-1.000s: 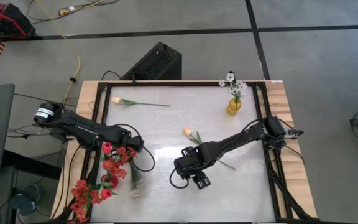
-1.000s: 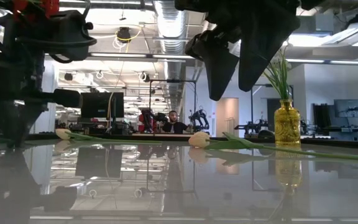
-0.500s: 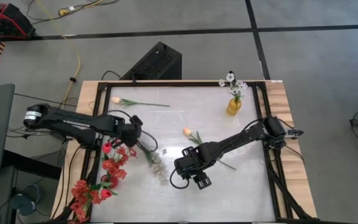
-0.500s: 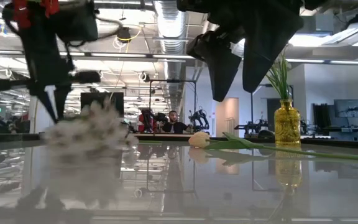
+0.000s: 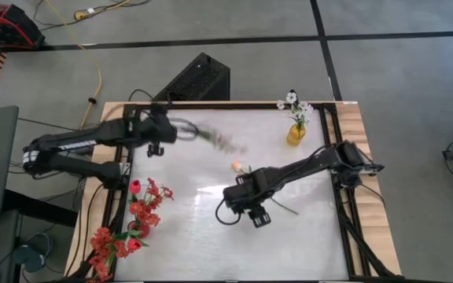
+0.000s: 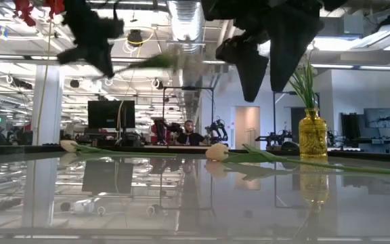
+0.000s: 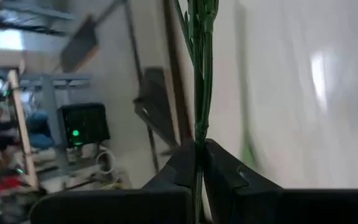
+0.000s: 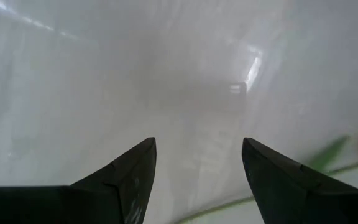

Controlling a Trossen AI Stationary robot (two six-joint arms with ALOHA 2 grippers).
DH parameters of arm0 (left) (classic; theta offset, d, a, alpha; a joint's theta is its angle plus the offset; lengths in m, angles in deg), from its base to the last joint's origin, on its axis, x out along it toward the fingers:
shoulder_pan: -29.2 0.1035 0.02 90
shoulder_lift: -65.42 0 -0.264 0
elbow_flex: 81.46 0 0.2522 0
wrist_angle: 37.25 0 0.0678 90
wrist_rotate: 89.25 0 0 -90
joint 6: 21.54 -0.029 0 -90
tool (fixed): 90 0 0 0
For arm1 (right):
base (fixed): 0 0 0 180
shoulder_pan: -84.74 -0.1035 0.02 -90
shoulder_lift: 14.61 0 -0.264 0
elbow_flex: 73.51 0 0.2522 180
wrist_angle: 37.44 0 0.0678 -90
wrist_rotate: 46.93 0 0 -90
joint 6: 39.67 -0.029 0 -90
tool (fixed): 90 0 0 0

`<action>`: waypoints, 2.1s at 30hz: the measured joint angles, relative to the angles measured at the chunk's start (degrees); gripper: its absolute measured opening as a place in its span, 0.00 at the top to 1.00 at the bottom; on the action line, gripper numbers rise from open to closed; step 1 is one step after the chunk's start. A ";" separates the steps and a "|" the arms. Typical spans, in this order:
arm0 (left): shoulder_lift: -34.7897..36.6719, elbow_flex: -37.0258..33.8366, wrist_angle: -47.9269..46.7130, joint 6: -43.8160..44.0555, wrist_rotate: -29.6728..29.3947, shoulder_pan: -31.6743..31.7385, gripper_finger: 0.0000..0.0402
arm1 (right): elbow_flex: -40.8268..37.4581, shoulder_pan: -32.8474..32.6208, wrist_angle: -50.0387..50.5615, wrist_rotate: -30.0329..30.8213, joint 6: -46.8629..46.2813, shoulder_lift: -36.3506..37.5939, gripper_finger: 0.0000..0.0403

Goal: Sort flowers into vase by color
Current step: Put the white flowers into the yellow vase

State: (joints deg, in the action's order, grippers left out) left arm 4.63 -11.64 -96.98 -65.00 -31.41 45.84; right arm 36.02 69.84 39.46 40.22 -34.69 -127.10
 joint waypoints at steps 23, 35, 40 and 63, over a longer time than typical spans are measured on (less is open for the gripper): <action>12.42 11.97 13.50 17.27 42.53 7.61 1.00 | -17.84 17.85 -86.42 -0.57 23.82 16.68 0.34; 3.18 11.90 20.63 16.60 45.11 3.86 1.00 | -17.82 19.99 -99.47 -5.35 21.74 13.91 0.34; 0.80 11.90 23.80 15.90 44.94 2.43 1.00 | -17.82 20.48 -100.23 -4.96 20.09 13.91 0.34; 2.90 11.90 22.40 14.09 43.57 1.99 1.00 | -17.71 21.16 -96.90 2.12 20.94 13.84 0.56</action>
State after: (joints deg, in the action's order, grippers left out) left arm 7.53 0.26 -74.58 -50.91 12.15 47.83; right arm 18.31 91.00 -57.44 42.34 -13.76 -113.26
